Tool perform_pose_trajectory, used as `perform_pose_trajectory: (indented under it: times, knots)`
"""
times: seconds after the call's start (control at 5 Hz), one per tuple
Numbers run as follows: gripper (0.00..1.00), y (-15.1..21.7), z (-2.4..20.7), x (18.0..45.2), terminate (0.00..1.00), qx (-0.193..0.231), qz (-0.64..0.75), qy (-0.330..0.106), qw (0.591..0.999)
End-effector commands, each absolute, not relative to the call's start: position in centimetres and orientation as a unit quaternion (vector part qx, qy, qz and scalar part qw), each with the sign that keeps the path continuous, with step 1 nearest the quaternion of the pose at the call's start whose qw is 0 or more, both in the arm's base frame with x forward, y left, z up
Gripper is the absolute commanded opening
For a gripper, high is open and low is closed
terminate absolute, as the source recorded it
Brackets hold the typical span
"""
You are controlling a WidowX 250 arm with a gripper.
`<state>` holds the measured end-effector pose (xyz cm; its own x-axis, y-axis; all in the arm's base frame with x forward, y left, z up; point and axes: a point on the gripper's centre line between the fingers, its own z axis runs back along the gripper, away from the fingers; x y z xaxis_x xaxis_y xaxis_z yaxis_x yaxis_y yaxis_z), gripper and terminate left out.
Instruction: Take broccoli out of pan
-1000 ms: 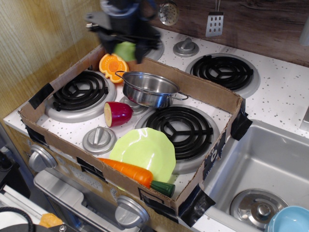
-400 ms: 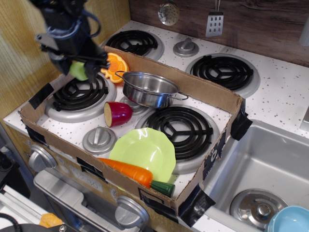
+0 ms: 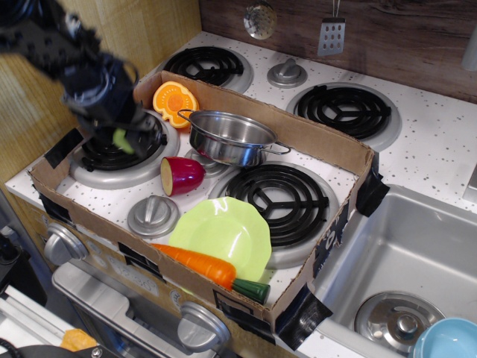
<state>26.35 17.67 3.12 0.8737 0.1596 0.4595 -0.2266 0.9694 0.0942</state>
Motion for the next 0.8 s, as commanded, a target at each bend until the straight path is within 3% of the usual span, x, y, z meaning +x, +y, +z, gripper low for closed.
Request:
perform_pose_trajectory:
  times: [0.0,0.6]
  knots:
    - [1.0,17.9,4.7,27.3,0.0,0.081,0.105,-0.241,0.962]
    - [1.0,16.4,11.1,28.8,0.0,0.145,0.078,-0.214,0.963]
